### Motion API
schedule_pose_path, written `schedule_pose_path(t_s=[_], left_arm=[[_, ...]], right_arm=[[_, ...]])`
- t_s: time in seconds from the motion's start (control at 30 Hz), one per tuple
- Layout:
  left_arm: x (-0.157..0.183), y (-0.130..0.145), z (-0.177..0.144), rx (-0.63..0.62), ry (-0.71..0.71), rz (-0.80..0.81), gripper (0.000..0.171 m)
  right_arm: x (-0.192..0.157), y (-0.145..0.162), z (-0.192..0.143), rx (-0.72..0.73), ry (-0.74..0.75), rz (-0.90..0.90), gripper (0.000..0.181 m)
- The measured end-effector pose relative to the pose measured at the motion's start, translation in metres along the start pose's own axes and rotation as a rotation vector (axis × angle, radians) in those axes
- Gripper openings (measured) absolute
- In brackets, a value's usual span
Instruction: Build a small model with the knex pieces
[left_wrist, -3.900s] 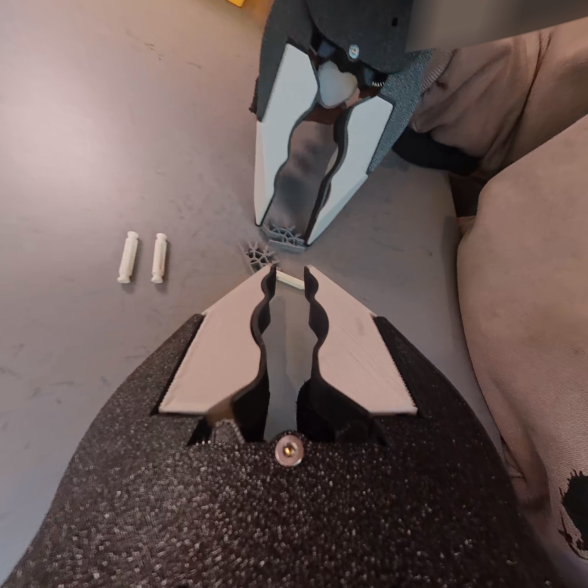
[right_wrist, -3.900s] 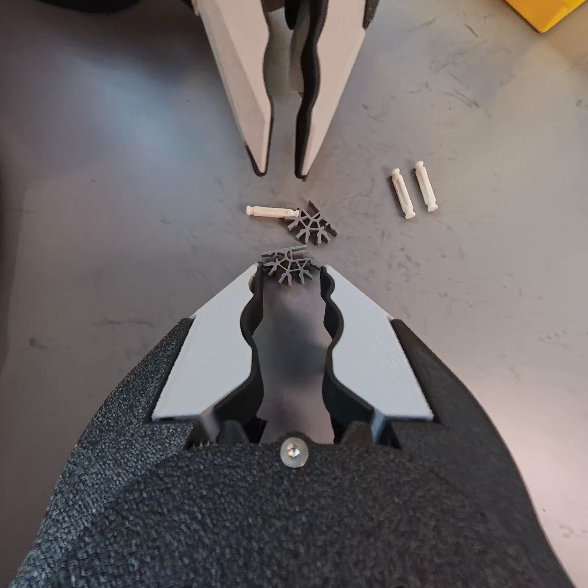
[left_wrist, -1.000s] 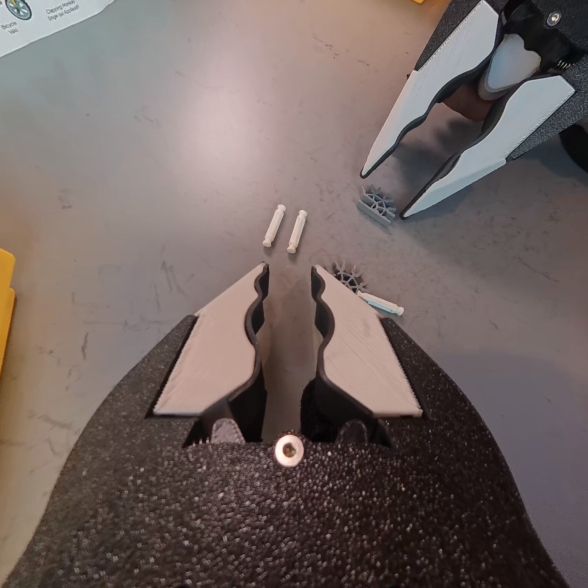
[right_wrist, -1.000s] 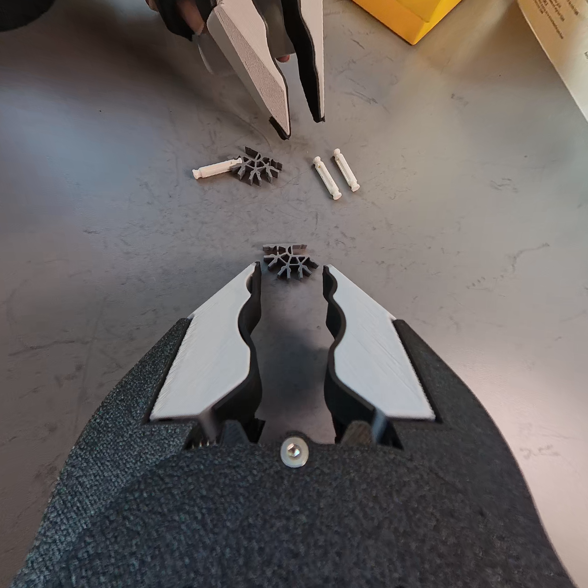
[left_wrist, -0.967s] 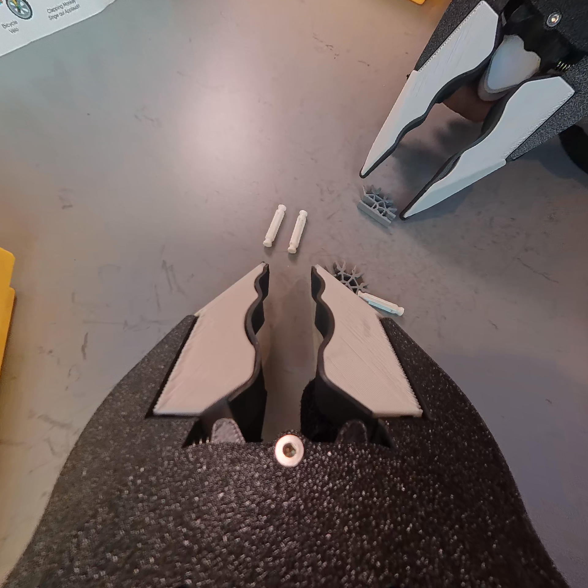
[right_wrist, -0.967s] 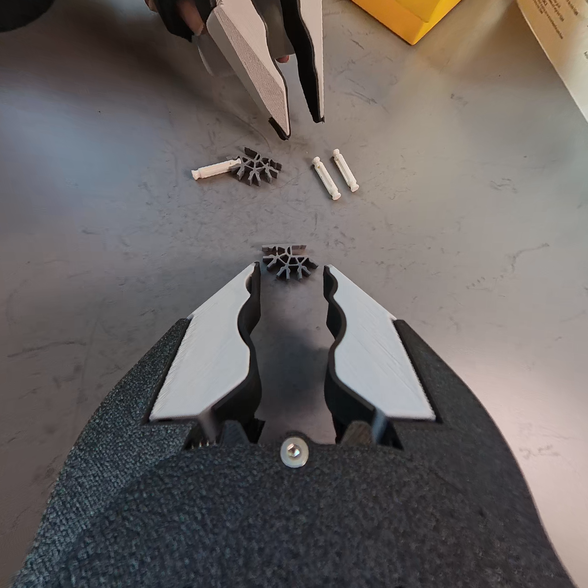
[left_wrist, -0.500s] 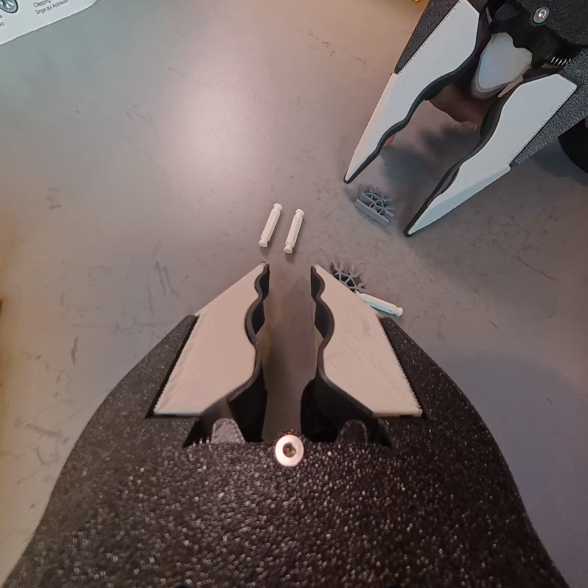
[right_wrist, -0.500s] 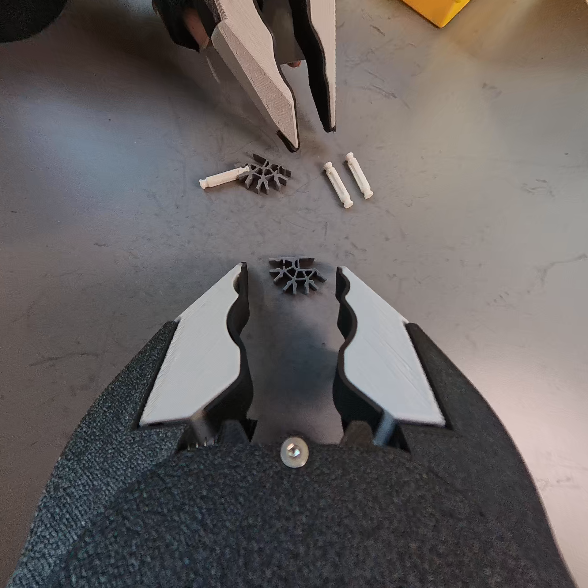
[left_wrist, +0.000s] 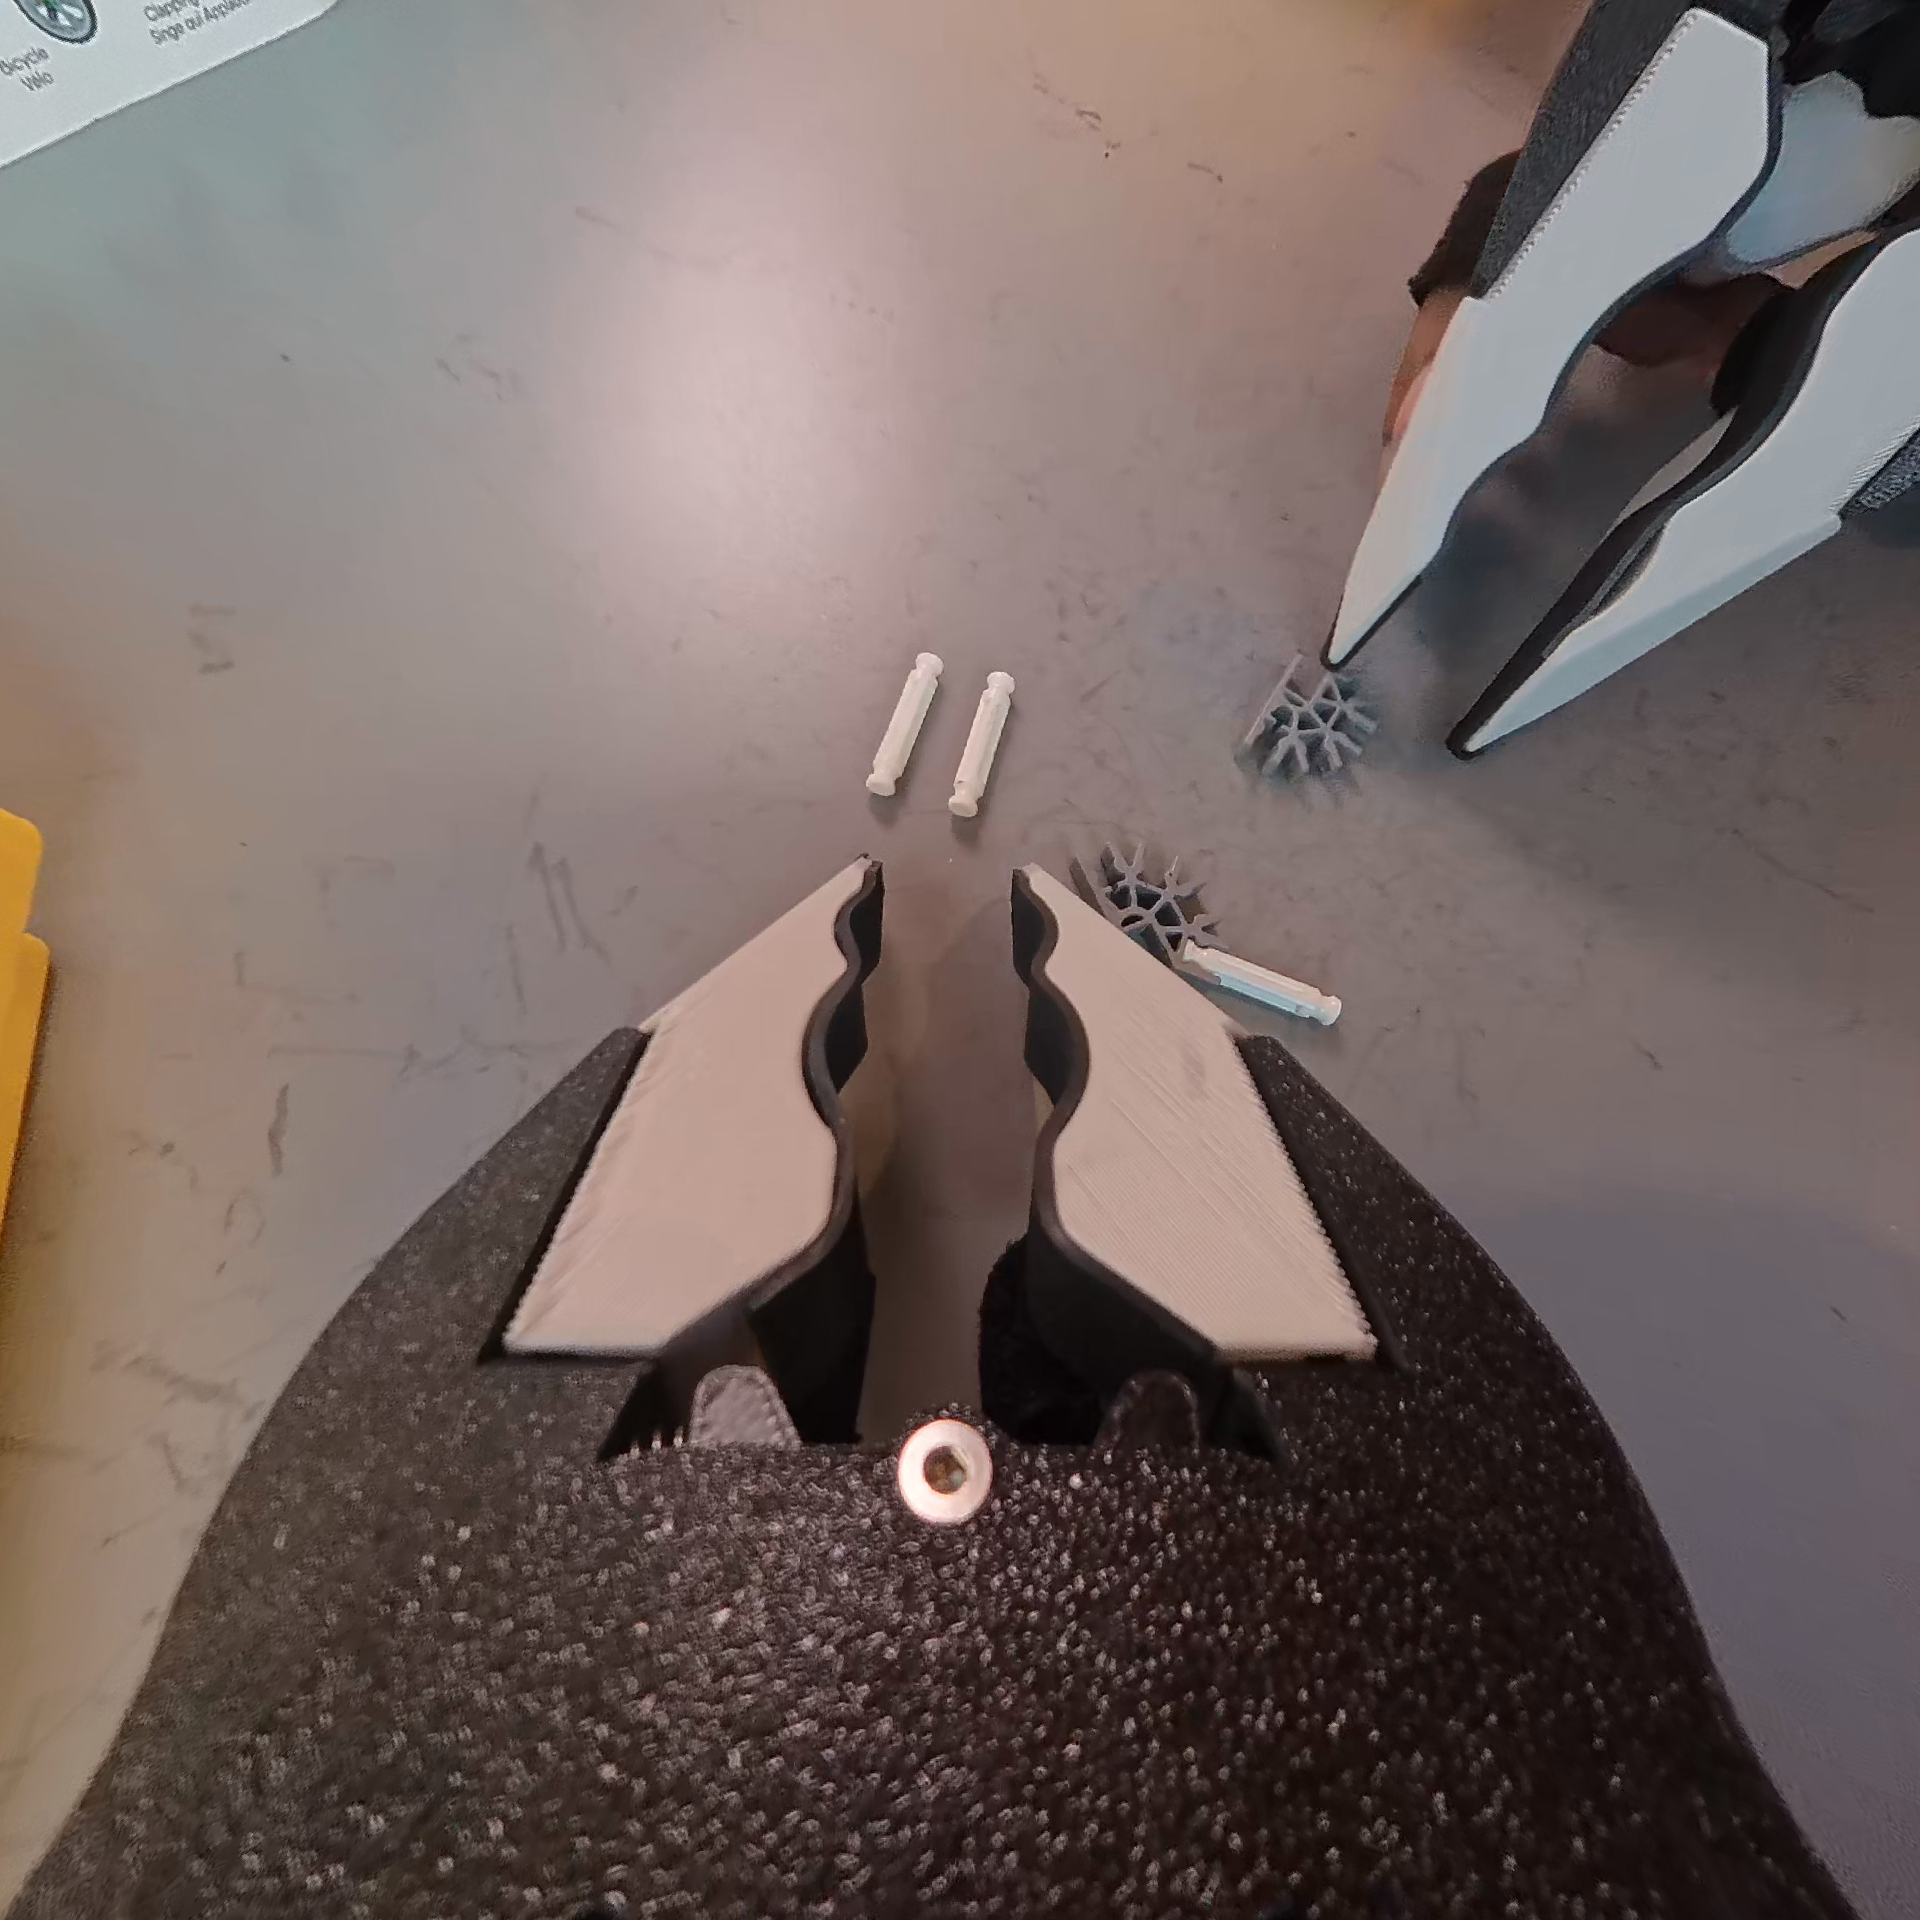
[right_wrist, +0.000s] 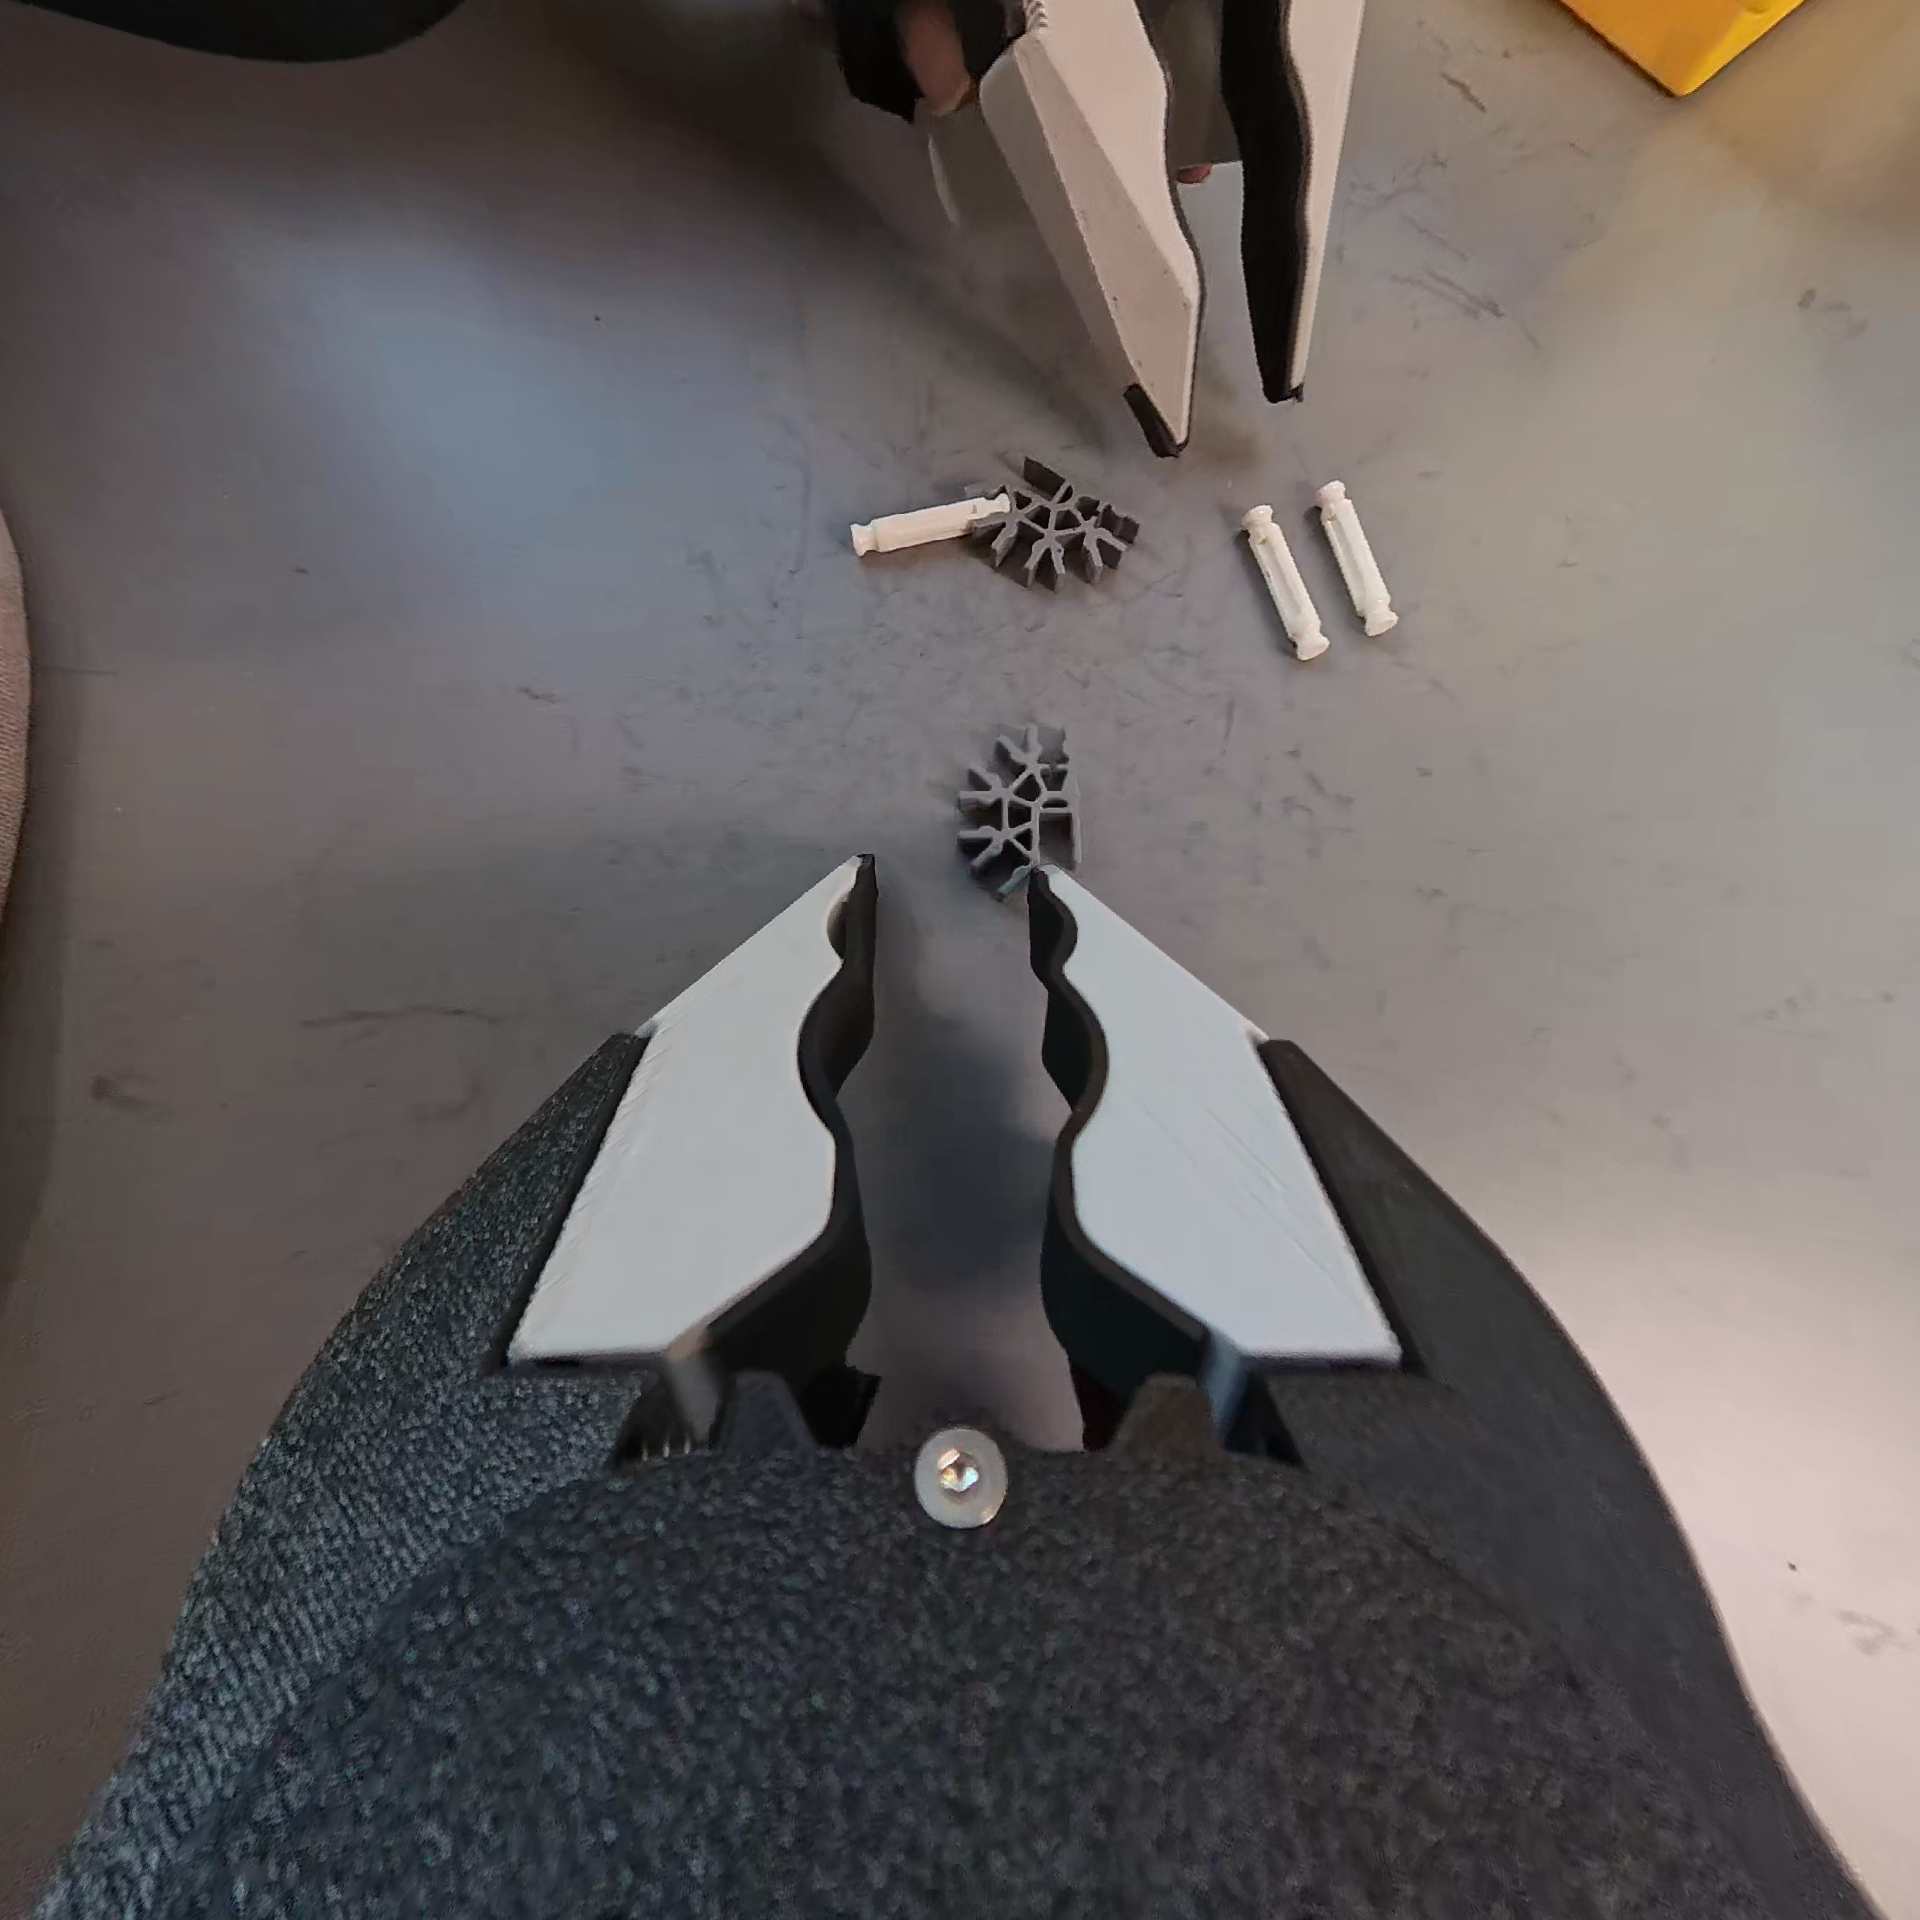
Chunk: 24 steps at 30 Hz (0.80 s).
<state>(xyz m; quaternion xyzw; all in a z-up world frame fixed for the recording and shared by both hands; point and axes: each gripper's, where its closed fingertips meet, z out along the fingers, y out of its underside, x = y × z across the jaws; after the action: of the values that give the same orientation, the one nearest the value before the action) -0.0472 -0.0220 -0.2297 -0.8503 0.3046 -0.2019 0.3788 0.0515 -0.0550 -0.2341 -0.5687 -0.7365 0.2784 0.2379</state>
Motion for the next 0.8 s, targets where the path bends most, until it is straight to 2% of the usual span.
schedule_pose_path(t_s=[0.2,0.33,0.47,0.8], left_arm=[[-0.001,0.000,0.000,-0.001,-0.006,0.006,0.025],[-0.001,-0.002,-0.002,0.005,-0.008,0.009,0.024],[0.000,-0.003,-0.003,0.009,-0.009,0.015,0.024],[0.000,-0.002,-0.003,0.005,-0.012,0.023,0.025]], right_arm=[[-0.030,-0.012,0.001,0.071,-0.130,-0.077,0.019],[-0.013,-0.014,-0.003,0.103,-0.065,-0.038,0.023],[0.001,-0.007,-0.001,0.073,-0.012,0.003,0.031],[-0.011,-0.009,0.002,0.063,-0.039,-0.038,0.032]])
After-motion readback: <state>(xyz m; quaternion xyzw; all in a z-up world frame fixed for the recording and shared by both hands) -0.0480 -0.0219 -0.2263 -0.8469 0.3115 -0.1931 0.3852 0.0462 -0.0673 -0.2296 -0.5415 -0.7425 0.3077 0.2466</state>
